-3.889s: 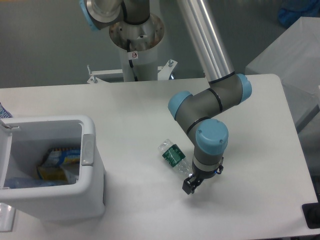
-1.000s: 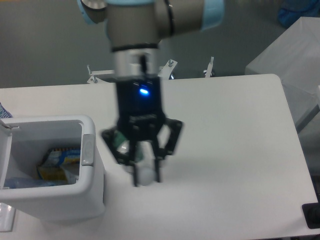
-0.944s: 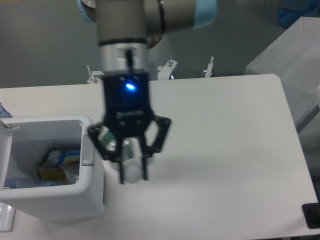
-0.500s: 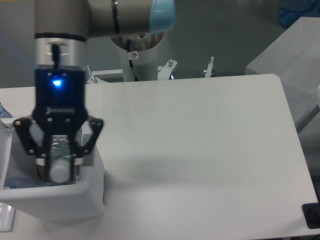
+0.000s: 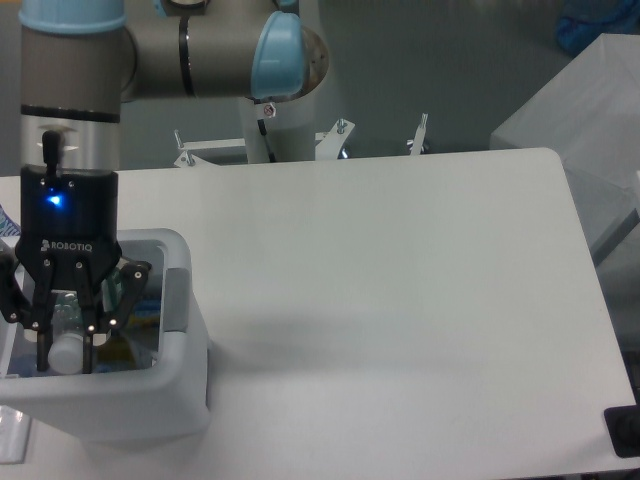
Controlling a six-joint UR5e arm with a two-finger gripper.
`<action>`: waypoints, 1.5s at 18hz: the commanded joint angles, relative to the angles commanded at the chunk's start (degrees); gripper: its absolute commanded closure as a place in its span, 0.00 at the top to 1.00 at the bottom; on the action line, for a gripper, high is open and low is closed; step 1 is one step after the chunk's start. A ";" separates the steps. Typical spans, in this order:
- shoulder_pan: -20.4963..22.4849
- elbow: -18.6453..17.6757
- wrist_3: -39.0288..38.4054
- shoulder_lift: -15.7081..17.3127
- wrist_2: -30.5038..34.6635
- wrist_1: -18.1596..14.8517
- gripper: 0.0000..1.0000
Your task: Place the trash in the trash can
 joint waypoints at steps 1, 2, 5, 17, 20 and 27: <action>0.00 -0.62 0.17 0.27 0.00 0.00 0.47; 0.09 -1.41 0.35 0.70 0.00 0.00 0.47; 0.09 -4.05 1.32 1.50 0.09 0.09 0.47; 9.39 -3.96 6.49 2.47 3.33 -0.44 1.00; 14.05 -5.37 13.52 2.38 4.92 -0.53 1.00; 18.02 -8.88 38.27 5.27 13.95 -6.85 1.00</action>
